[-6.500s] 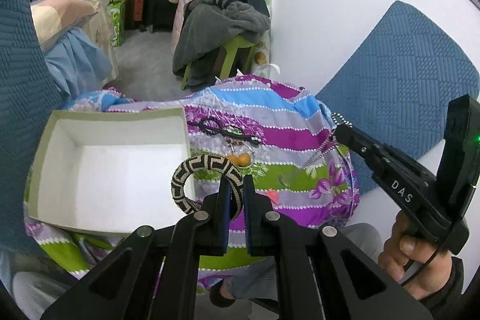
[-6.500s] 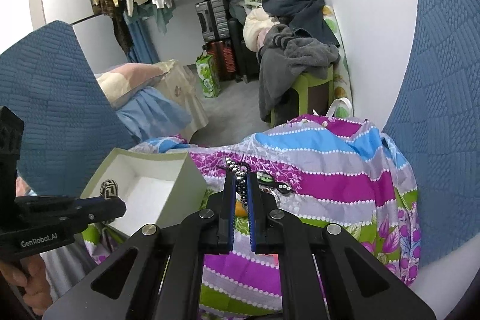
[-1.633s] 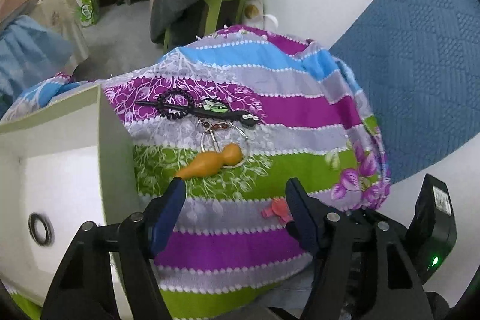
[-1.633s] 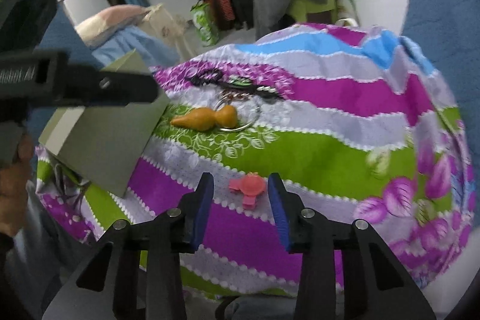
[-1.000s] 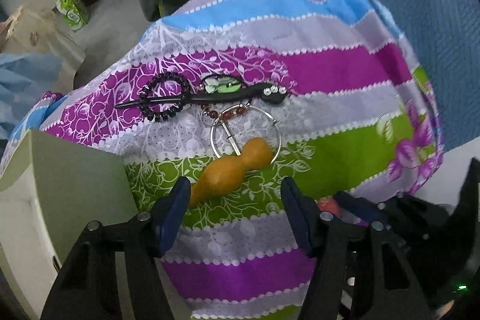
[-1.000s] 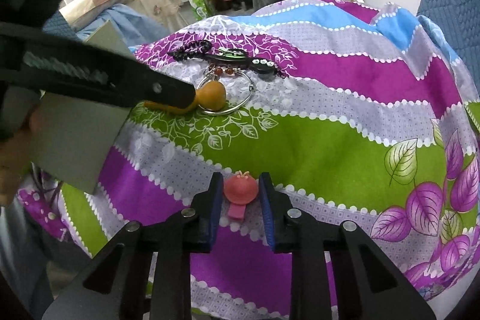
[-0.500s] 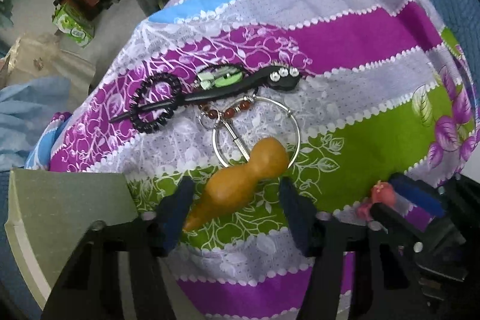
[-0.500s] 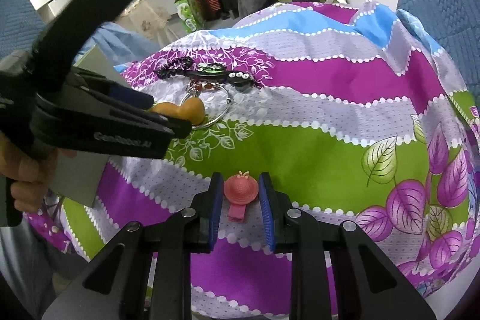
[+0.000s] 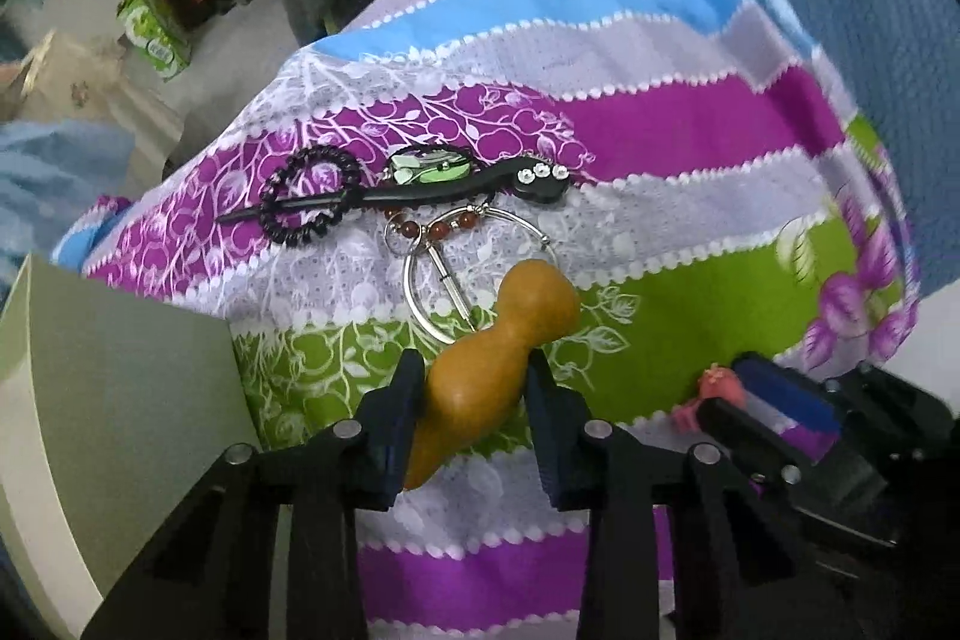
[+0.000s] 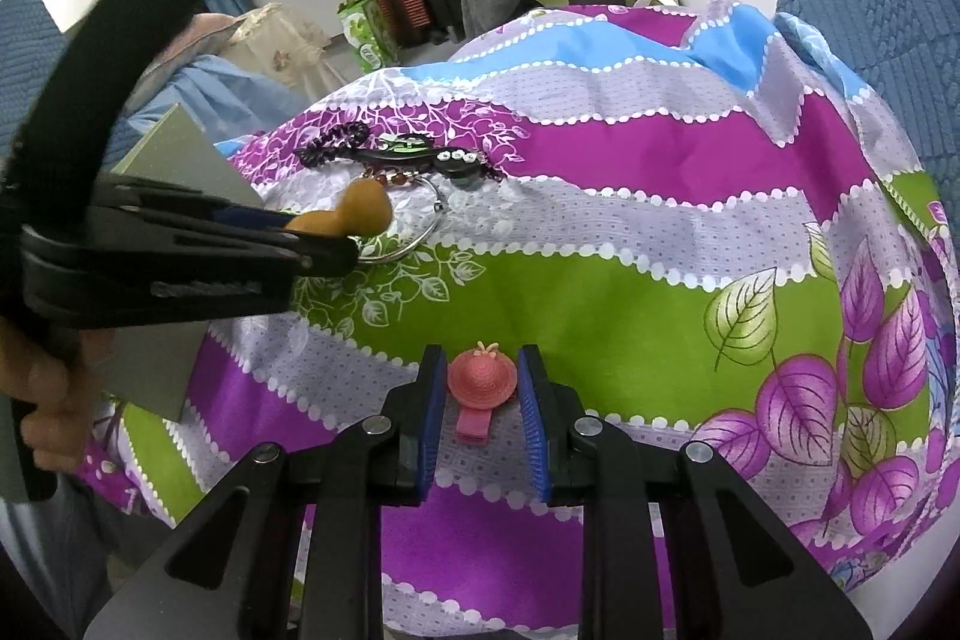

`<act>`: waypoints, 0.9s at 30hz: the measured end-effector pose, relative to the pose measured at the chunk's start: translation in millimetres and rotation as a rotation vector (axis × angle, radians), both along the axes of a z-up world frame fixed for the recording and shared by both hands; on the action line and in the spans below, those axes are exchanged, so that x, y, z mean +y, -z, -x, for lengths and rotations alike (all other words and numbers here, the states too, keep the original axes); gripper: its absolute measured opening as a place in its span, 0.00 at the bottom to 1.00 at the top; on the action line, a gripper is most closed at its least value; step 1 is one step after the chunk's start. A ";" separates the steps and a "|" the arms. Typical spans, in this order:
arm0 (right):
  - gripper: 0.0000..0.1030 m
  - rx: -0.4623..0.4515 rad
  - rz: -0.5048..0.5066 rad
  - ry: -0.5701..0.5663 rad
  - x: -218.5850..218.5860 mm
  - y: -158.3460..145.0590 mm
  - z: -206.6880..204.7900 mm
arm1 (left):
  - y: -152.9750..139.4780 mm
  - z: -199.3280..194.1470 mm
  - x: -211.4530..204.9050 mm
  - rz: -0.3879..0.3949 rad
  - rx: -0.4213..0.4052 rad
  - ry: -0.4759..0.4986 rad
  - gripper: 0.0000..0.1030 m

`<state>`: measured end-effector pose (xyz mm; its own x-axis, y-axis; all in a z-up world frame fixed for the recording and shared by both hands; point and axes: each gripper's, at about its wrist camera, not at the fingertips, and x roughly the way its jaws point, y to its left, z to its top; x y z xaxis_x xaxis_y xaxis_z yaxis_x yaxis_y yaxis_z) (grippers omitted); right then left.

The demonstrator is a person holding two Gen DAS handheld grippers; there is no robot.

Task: Organize jewelry
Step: 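Grasp the orange gourd pendant with the left tool while the right tool grasps the pink clip, then lower the gourd pendant into the box and open the left tool while the right tool carries the pink clip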

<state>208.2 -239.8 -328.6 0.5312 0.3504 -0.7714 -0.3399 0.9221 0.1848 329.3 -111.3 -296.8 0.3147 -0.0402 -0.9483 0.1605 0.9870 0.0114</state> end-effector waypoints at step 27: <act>0.21 -0.020 0.032 0.033 10.2 -26.1 31.7 | -27.6 107.5 39.1 0.287 -0.045 -0.217 0.33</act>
